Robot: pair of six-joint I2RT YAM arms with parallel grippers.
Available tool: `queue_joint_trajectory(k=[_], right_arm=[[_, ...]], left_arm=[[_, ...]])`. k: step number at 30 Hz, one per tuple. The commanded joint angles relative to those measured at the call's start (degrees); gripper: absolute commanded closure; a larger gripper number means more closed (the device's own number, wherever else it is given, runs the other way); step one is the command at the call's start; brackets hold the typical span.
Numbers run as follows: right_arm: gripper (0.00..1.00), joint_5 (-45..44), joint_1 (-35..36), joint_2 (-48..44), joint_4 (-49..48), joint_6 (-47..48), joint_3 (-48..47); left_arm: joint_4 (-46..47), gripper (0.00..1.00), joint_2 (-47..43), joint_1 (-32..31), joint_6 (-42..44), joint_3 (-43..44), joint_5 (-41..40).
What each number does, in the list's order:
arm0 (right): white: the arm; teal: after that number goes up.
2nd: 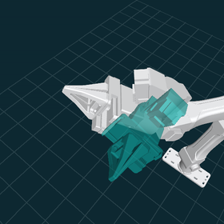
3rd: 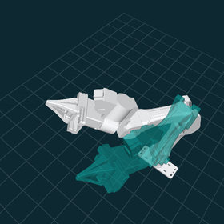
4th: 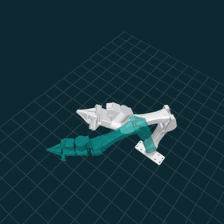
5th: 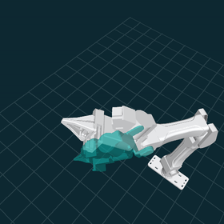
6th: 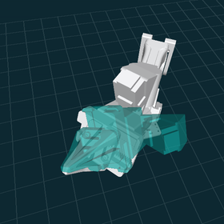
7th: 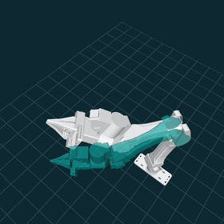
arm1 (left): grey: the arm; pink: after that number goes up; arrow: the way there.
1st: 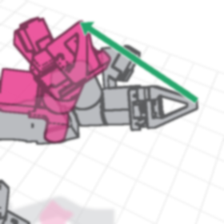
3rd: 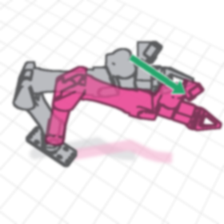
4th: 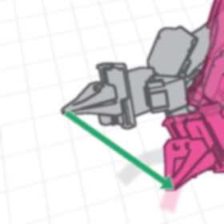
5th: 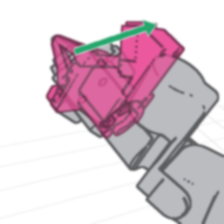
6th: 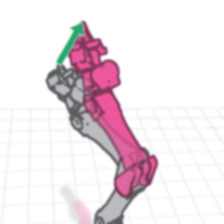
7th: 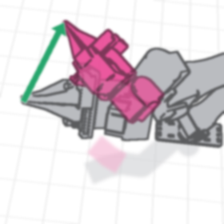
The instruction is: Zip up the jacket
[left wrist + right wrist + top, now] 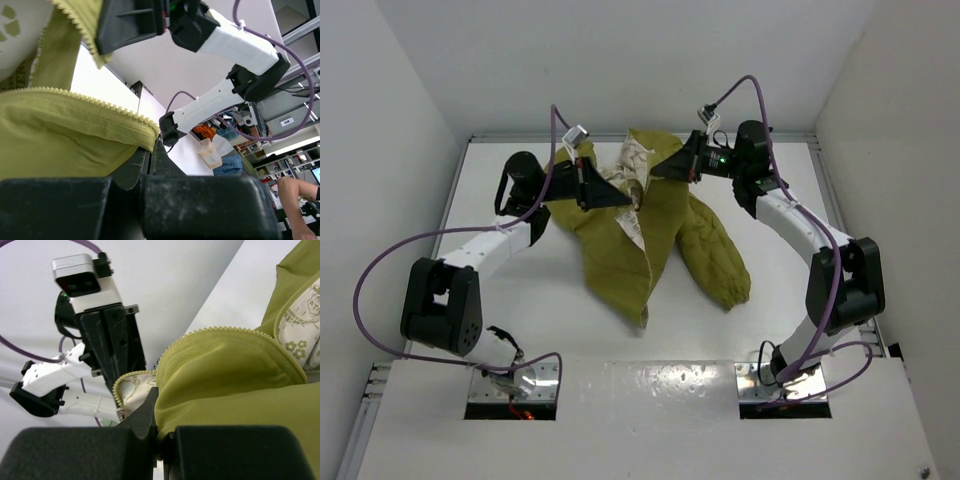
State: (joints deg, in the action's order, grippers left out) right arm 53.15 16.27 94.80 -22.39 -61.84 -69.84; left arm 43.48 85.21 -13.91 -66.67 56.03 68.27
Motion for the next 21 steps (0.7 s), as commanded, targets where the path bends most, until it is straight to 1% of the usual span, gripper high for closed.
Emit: queue_joint_trajectory(k=[1,9,10,16,21], right_arm=[[1.0,2.58,0.77,-2.43,-5.73,-0.82,0.32],[1.0,3.28,4.38,-1.99,-4.33,2.08,0.23],[1.0,3.37,4.64,-2.17,-3.8,2.95,0.41],[1.0,2.58,5.44,-1.55,-4.32,3.22,2.25],[1.0,2.58,5.44,-1.2,-5.12,2.43,2.17]], left_arm=[[-1.38,1.0,0.84,-0.15,3.13,2.59,1.34],[-2.97,1.0,2.68,0.9,2.08,3.65,1.34],[-1.05,1.0,2.68,0.9,0.86,3.65,1.34],[0.02,1.0,2.68,1.43,-0.83,3.65,1.34],[4.23,1.0,2.68,1.96,-3.98,2.51,0.81]])
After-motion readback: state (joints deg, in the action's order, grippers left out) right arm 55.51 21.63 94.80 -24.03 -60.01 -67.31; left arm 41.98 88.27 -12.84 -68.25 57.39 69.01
